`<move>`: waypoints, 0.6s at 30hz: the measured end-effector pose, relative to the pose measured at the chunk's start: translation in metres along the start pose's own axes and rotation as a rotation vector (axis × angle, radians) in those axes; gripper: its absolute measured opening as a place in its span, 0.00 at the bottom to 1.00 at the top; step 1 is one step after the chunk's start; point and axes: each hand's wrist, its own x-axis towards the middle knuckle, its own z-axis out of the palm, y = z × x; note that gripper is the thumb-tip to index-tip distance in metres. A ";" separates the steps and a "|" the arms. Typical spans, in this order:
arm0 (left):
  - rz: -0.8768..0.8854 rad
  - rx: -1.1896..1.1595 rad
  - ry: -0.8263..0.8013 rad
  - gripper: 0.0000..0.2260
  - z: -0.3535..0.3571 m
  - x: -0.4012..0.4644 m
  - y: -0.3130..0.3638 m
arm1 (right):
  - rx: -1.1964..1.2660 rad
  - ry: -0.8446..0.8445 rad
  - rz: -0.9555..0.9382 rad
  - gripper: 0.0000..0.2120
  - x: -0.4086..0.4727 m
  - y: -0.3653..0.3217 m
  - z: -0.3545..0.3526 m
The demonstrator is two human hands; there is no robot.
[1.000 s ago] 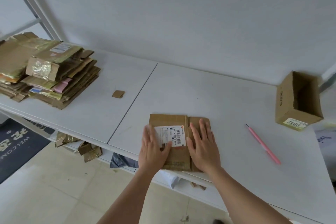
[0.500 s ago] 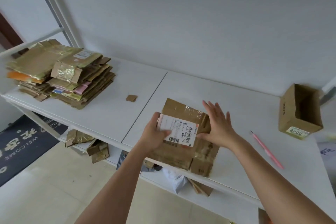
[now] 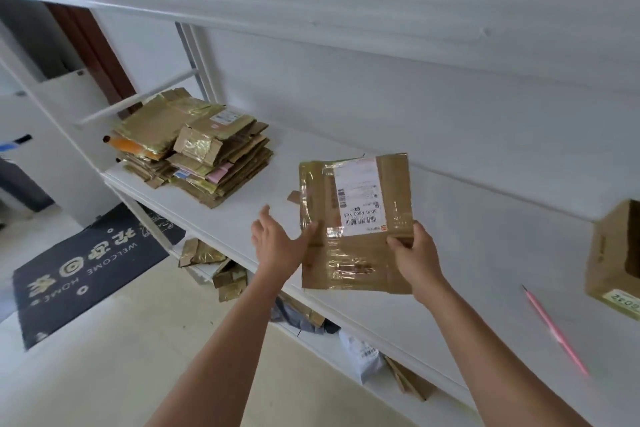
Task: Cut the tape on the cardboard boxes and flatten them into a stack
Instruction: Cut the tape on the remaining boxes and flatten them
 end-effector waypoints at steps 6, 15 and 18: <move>-0.253 -0.457 -0.277 0.18 -0.033 0.004 -0.036 | 0.258 -0.059 0.203 0.08 0.001 -0.021 0.056; -0.117 -0.577 -0.187 0.05 -0.110 0.097 -0.079 | 0.164 0.030 0.022 0.24 0.002 -0.067 0.175; -0.101 -0.550 -0.185 0.03 -0.147 0.142 -0.098 | 0.116 0.037 -0.088 0.29 -0.004 -0.086 0.231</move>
